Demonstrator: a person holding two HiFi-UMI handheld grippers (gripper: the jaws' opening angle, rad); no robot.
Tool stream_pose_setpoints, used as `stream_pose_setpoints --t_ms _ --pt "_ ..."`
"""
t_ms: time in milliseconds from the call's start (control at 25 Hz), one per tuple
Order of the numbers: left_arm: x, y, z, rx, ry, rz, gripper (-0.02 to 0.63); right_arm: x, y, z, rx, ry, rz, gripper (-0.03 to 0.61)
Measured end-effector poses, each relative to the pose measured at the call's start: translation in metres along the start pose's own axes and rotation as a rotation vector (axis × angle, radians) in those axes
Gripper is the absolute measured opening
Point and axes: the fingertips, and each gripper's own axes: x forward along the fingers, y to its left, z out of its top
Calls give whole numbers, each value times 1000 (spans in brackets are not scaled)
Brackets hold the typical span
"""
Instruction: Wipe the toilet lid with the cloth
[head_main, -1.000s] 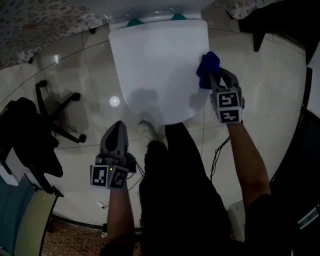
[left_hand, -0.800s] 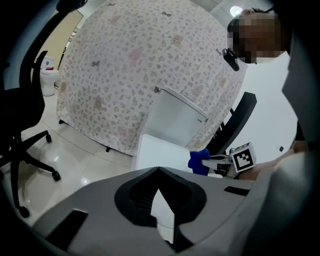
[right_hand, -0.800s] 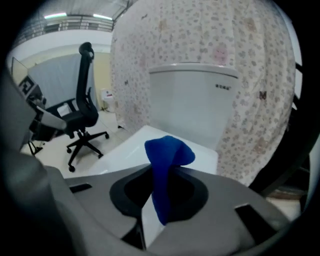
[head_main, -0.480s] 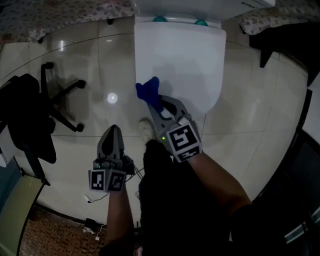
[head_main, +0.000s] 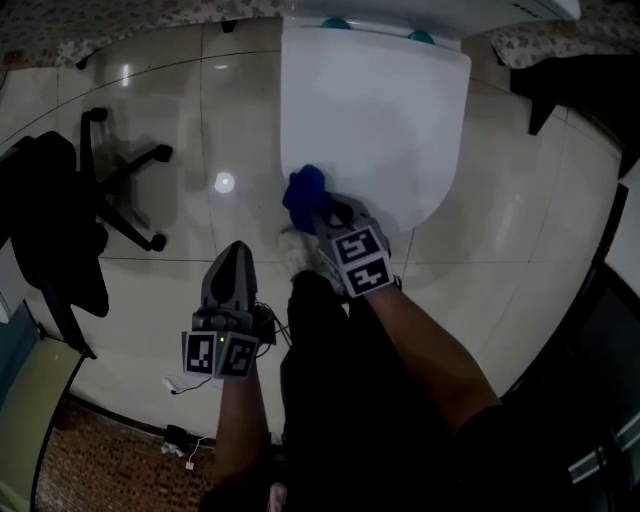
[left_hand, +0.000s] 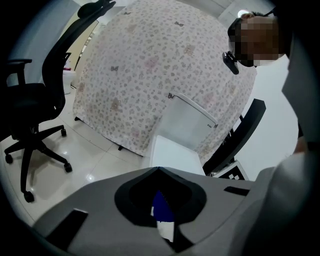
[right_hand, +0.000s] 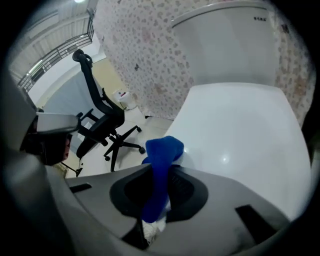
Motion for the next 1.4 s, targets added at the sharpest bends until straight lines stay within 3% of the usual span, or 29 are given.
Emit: stream_pose_setpoints --t_ms 640,960,1120,1280,1400 --pt "29 -38 -7 72 75 -101 -11 -74 -130 -72 -1 51 -222 57" --pt "36 -54 -14 96 104 -149 -11 -104 -175 -76 -66 29 -345 57" --pt "34 -57 -12 111 106 -169 -11 -119 -196 -81 -34 22 -401 57" --pt "25 -55 -9 129 102 -181 -11 -132 -217 -88 -25 35 -486 57" --pt "11 -58 -1 145 96 -198 -11 -145 -236 -100 23 85 -597 57"
